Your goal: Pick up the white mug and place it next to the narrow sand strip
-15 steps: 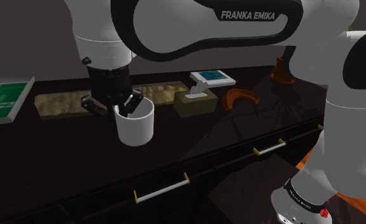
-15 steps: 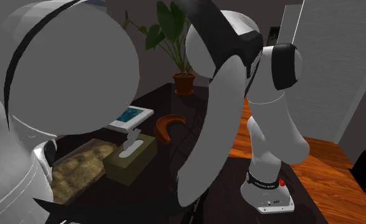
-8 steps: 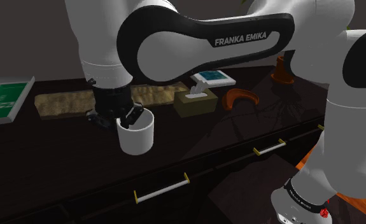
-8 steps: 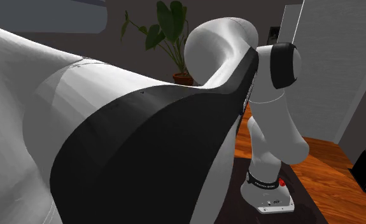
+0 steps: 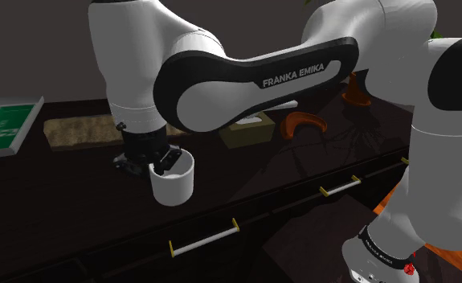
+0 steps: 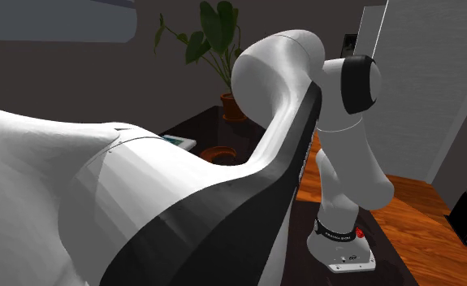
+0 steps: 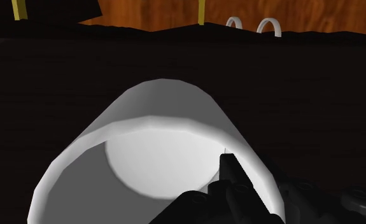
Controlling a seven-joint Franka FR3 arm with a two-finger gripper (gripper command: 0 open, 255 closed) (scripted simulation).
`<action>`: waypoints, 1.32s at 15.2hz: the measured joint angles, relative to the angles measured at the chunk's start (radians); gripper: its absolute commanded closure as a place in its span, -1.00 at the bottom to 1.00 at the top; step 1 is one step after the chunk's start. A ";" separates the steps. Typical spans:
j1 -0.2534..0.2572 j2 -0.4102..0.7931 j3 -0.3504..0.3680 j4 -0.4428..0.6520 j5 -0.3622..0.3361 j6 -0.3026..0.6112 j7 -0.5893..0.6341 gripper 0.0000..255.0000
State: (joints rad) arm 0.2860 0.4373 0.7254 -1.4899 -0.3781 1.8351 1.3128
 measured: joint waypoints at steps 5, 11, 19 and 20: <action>-0.002 -0.001 0.000 -0.009 0.000 0.008 0.001 1.00; -0.002 -0.001 0.000 -0.009 0.000 0.008 0.001 -1.00; 0.016 -0.015 0.010 0.098 0.014 -0.105 -0.014 -1.00; 0.017 -0.014 0.010 0.101 0.014 -0.108 -0.014 -1.00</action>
State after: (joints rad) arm 0.3029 0.4232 0.7350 -1.3890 -0.3643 1.7275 1.2988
